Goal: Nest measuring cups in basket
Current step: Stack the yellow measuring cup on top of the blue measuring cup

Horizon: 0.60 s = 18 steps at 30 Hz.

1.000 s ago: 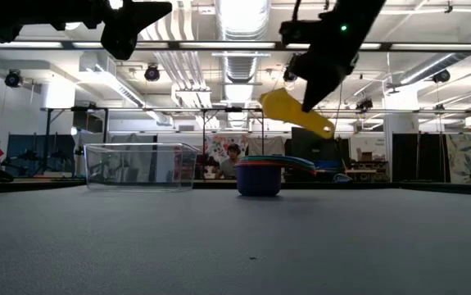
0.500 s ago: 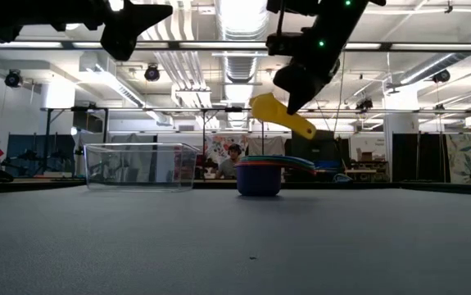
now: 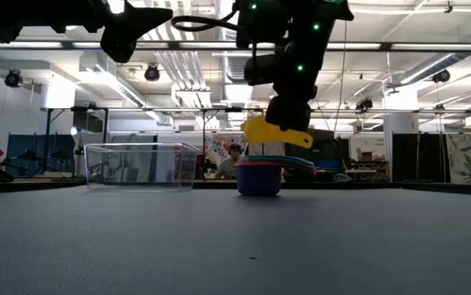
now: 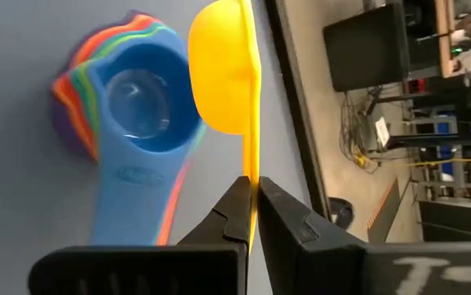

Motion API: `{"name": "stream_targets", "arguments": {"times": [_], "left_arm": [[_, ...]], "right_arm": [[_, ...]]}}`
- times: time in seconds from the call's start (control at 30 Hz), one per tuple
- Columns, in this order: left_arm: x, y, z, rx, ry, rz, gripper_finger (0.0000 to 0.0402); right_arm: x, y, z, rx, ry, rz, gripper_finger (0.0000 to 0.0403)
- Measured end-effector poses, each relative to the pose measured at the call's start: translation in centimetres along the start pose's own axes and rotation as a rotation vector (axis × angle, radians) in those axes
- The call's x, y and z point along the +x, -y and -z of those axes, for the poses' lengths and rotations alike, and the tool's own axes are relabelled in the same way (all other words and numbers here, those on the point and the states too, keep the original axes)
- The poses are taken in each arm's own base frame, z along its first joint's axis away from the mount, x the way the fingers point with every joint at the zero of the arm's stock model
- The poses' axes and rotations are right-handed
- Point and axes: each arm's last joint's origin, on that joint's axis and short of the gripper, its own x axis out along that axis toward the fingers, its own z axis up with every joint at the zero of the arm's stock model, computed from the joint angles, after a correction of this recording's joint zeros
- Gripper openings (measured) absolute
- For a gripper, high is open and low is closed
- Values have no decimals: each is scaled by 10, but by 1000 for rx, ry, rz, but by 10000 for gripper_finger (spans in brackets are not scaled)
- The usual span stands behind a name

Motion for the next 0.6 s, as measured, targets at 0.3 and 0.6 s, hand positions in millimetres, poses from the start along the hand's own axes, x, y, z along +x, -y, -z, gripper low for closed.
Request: {"name": "stream_targets", "arguments": {"times": [0.3,0.6], "left_arm": [[0,0,0,1,-3,0,233],[0,0,0,1,-3,0,233]], "right_arm": [[5,-7,-3,-29,-31,-19,9],[4,-8,-3,-61,-35,-58,35]]}}
